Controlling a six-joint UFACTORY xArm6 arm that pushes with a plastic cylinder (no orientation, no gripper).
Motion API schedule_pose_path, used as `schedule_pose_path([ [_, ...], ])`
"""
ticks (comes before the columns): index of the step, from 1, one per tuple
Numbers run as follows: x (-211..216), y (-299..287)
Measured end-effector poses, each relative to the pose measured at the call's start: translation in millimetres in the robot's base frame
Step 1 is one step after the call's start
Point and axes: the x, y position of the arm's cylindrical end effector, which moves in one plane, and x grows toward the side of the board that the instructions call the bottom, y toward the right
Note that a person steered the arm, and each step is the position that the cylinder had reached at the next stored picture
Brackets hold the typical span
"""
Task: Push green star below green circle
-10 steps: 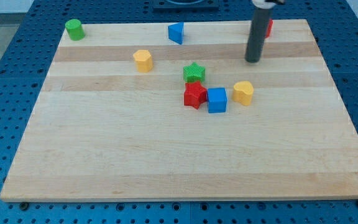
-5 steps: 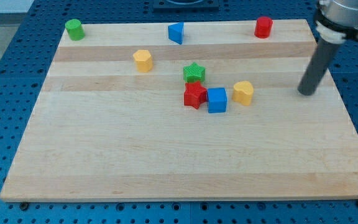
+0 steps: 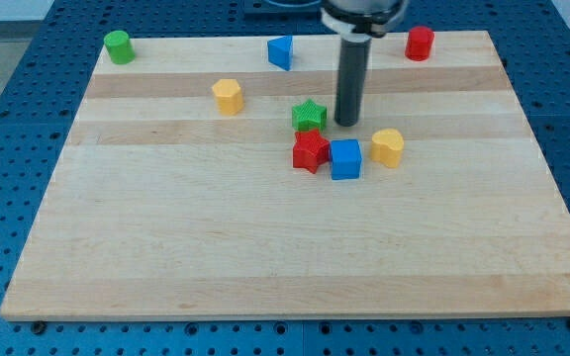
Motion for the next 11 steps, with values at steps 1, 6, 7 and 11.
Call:
schedule_pose_path([
  [1, 0.5, -32.4],
  [6, 16.0, -178.2],
  [7, 11.8, -190.6],
  [11, -2.0, -224.7],
])
